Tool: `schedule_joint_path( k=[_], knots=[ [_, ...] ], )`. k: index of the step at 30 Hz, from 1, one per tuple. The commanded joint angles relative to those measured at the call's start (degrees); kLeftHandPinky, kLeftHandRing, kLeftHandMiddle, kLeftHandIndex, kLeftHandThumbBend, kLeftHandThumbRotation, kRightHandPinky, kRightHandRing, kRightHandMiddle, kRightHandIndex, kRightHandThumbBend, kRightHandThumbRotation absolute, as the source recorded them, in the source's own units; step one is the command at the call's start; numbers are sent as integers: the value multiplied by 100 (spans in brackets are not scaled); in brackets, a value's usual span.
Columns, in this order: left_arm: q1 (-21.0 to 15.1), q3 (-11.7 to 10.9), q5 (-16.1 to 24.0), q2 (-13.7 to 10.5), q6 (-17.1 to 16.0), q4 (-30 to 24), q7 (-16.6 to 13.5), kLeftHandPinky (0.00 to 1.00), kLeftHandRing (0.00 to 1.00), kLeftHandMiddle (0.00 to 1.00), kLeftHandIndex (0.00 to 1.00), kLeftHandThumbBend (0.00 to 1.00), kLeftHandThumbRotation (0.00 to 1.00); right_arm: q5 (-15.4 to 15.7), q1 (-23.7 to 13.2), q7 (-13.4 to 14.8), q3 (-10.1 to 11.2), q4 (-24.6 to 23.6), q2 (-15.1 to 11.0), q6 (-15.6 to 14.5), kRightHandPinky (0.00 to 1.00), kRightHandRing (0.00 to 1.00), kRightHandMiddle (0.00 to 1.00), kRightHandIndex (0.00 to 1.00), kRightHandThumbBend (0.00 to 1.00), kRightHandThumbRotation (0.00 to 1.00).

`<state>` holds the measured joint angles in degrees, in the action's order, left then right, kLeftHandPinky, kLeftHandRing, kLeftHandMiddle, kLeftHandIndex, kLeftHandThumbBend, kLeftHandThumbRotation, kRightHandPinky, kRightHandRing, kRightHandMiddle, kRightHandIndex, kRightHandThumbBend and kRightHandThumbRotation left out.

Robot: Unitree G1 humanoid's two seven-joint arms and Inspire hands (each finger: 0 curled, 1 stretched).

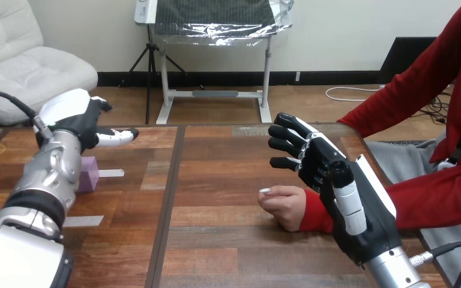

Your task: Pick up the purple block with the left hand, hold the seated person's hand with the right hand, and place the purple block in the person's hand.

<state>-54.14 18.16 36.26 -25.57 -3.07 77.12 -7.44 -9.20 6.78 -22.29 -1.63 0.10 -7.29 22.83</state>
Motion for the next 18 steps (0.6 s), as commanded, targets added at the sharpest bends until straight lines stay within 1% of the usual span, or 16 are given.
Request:
schedule_joint_path(
  k=[1, 7, 11, 18],
  knots=[
    [-145, 78, 22, -182, -6, -23, -158, 82, 84, 85, 84, 65, 52, -92, -257, -16, 77, -300, -97, 22, 80, 87, 87, 88, 92, 100],
    [-130, 92, 6, -183, 99, -15, -79, 81, 84, 86, 85, 64, 54, -94, -255, -25, 82, -309, -109, 13, 80, 87, 87, 87, 92, 100],
    [-96, 100, 2, -186, 127, -11, -109, 80, 84, 86, 85, 64, 55, -74, -248, -14, 81, -322, -117, 11, 80, 87, 87, 87, 92, 100],
    [-58, 82, -42, -174, 185, -7, -92, 79, 83, 85, 84, 65, 54, -89, -251, -30, 70, -320, -131, 33, 80, 87, 87, 87, 92, 100]
  ],
)
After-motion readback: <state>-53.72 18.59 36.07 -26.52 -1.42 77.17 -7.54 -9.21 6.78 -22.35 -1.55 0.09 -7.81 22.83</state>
